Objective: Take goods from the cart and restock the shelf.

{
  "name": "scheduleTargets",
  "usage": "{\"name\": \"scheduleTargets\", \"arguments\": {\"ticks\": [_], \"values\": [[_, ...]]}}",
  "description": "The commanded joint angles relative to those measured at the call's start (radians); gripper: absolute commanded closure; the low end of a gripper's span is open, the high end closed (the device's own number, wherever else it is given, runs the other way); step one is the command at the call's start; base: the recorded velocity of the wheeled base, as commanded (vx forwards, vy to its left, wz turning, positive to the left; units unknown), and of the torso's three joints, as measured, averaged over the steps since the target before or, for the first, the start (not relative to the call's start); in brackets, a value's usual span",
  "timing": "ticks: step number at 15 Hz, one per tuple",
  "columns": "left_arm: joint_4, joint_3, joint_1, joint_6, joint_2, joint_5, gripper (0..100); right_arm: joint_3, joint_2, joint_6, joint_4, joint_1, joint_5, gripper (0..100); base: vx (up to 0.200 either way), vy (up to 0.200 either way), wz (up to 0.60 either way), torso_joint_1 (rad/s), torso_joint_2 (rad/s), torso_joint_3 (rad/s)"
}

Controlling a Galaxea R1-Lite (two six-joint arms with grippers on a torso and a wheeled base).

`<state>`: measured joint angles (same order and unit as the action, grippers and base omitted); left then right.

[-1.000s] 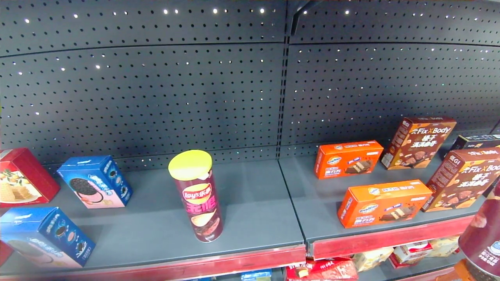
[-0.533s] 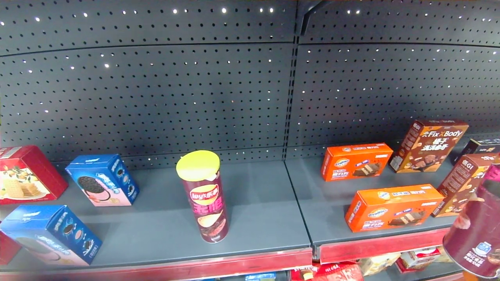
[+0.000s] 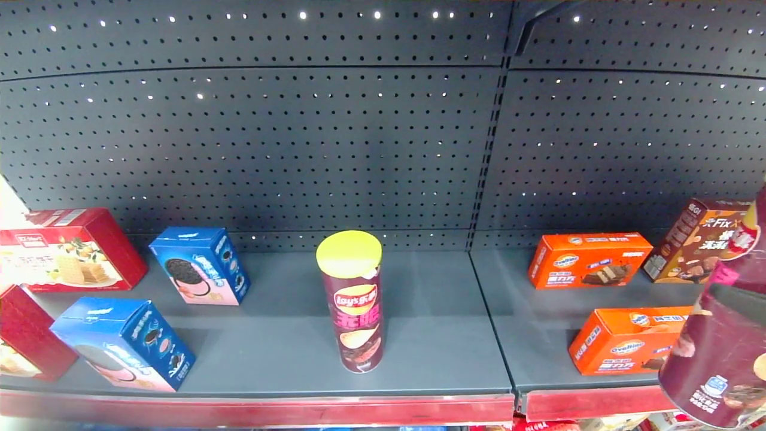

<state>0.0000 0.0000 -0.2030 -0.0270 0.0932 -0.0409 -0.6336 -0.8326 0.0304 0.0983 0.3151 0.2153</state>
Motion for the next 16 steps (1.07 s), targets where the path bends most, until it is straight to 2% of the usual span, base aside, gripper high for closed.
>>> {"name": "scheduleTargets", "arguments": {"ticks": [1, 5, 6, 8, 9, 10, 13, 16], "values": [[-0.002, 0.0, 0.0, -0.001, 0.002, -0.001, 0, -0.008, -0.005, 0.0, 0.003, 0.013, 0.001, 100, 0.0, 0.0, 0.0, 0.0, 0.0, 0.0], [0.0, 0.0, 0.0, -0.001, 0.002, 0.001, 0, 0.014, -0.057, -0.006, 0.081, 0.059, 0.015, 100, 0.0, 0.0, 0.0, 0.0, 0.0, 0.0], [0.0, 0.0, 0.0, -0.001, 0.002, -0.001, 0, 0.032, -0.108, -0.006, 0.17, 0.122, 0.024, 100, 0.0, 0.0, 0.0, 0.0, 0.0, 0.0], [0.0, 0.0, 0.002, -0.001, 0.002, -0.001, 0, 0.031, -0.166, -0.009, 0.218, 0.177, 0.024, 100, 0.0, 0.0, 0.0, 0.0, 0.0, 0.0], [0.0, 0.0, 0.002, -0.001, 0.002, -0.001, 0, 0.031, -0.166, -0.009, 0.218, 0.177, 0.024, 100, 0.0, 0.0, 0.0, 0.0, 0.0, 0.0], [0.0, 0.0, 0.0, -0.001, 0.002, -0.001, 0, 0.046, -0.229, -0.012, 0.31, 0.231, 0.024, 100, 0.0, 0.0, 0.0, 0.0, 0.0, 0.0], [0.0, 0.0, 0.0, -0.001, 0.002, -0.001, 0, 0.048, -0.369, -0.012, 0.469, 0.275, 0.024, 100, 0.0, 0.0, 0.0, 0.0, 0.0, 0.0], [0.0, 0.0, 0.0, -0.001, 0.002, -0.001, 0, -0.015, -0.496, -0.017, 0.544, 0.314, 0.035, 100, 0.0, 0.0, 0.0, 0.0, 0.0, 0.0]]}}
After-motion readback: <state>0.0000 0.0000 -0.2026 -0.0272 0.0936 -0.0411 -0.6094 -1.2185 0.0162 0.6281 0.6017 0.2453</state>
